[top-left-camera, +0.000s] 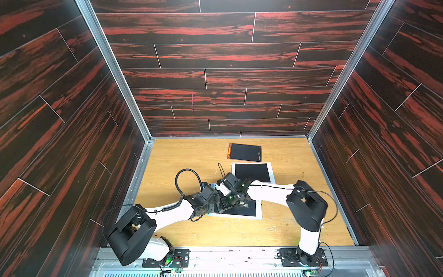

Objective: Wipe the drawing tablet
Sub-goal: Wipe the dirt from the drawing tablet.

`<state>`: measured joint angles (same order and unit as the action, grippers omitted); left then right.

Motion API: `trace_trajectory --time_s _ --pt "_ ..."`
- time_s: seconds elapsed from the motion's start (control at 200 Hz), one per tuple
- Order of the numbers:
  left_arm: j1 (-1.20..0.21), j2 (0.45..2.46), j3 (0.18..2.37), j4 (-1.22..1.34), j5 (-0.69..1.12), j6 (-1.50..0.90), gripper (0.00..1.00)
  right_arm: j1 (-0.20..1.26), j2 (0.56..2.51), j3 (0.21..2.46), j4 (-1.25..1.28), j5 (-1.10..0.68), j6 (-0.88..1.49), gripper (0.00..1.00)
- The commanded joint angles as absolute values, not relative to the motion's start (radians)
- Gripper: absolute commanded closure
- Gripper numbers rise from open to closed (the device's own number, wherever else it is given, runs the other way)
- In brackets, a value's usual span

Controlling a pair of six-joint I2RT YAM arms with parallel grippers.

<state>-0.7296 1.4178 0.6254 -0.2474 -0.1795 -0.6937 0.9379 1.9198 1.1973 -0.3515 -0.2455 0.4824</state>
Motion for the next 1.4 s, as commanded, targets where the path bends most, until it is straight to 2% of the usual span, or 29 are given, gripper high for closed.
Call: trace_trajectory --time_s 0.0,0.09,0.361,0.621,0.777,1.062,1.393 --pt "-0.732 1.433 0.656 -0.287 -0.245 -0.677 0.6 0.945 1.94 1.168 -0.325 -0.278 0.504 1.0" --pt "-0.733 1.445 0.662 -0.291 -0.256 -0.67 0.63 0.945 1.944 1.157 -0.316 -0.287 0.513 1.0" --pt "-0.732 1.542 0.722 -0.308 -0.292 -0.657 0.63 0.945 1.961 1.134 -0.294 -0.318 0.529 1.0" --pt "-0.732 1.57 0.729 -0.308 -0.308 -0.65 0.64 0.92 1.949 1.014 -0.214 -0.39 0.59 1.0" --pt "-0.733 1.588 0.729 -0.308 -0.303 -0.65 0.64 0.877 1.913 0.908 -0.176 -0.429 0.624 1.0" --pt "-0.732 1.6 0.722 -0.293 -0.296 -0.651 0.63 0.814 1.834 0.766 -0.242 -0.38 0.652 1.0" --pt "-0.73 1.6 0.715 -0.284 -0.296 -0.649 0.63 0.635 1.755 0.565 -0.19 -0.493 0.725 1.0"
